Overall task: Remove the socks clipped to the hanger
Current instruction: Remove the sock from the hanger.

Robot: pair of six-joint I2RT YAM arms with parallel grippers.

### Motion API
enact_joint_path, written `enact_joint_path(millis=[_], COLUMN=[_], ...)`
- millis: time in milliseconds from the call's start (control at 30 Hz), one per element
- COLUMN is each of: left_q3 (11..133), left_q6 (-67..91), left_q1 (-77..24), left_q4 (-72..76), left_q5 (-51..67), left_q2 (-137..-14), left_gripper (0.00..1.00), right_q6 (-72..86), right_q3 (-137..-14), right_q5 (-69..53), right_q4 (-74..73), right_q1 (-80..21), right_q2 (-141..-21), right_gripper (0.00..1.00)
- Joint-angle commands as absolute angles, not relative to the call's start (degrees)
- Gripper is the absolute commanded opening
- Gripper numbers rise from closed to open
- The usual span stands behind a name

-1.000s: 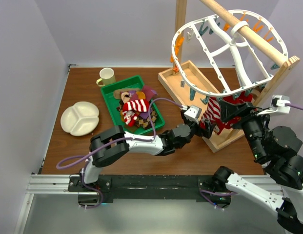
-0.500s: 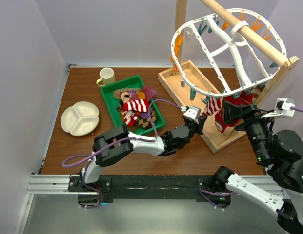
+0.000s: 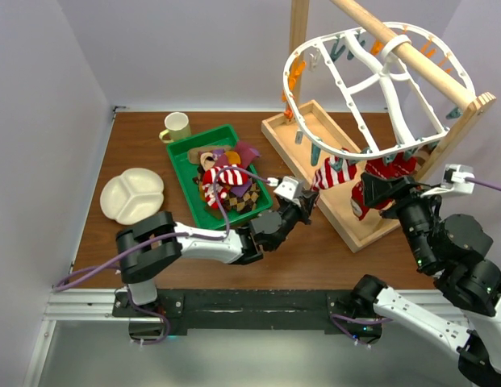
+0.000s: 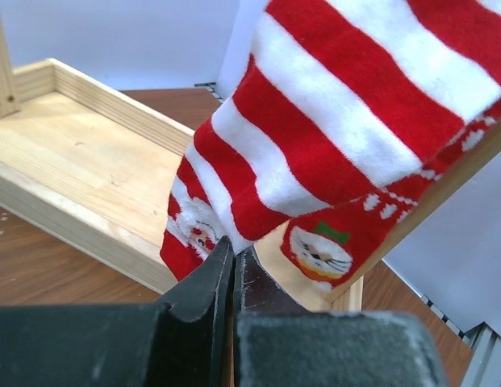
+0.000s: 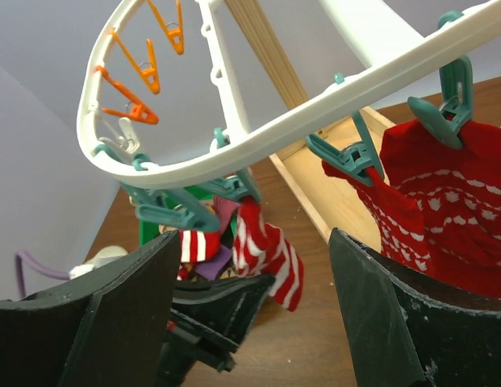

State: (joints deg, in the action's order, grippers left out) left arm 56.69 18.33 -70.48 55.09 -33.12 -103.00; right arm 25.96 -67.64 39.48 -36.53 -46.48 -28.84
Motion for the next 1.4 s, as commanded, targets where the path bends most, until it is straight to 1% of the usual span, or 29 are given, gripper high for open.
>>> enact_joint_path(millis=[0, 200, 433, 767, 1067, 1367], left_q3=[53.0, 47.1, 43.6, 42.1, 40.4, 40.2], left_q6=[16.8, 17.0, 16.8, 17.8, 20.1, 20.7], left_q1=[-69.6, -67.5, -65.8, -65.9, -65.9, -65.9], left_q4=[59.2, 58.1, 56.9, 55.5, 55.5, 55.1], left_q5=[-38.2, -40.3, -40.7, -38.4, -36.4, -35.3], left_q2=[-96.9, -91.5, -86.1, -84.6, -84.3, -84.3], left_gripper=[0.00, 0.00, 0.00, 0.00, 0.00, 0.00], right_q6=[26.6, 26.3, 25.9, 25.5, 25.0, 24.3], right_q3=[-66.6, -66.4, -66.5, -66.4, -67.4, -65.6], right_q5=[39.2, 37.3, 35.2, 34.2, 33.8, 37.2], right_q4=[-33.9, -31.5, -28.6, -24.8, -24.5, -21.5], right_q1=[-46.5, -46.5, -46.6, -46.5, -46.5, -46.5], right_q2=[-30.3, -33.9, -38.3, -42.3, -46.6, -45.6], right_gripper=[0.77, 0.77, 0.77, 0.72, 0.70, 0.69])
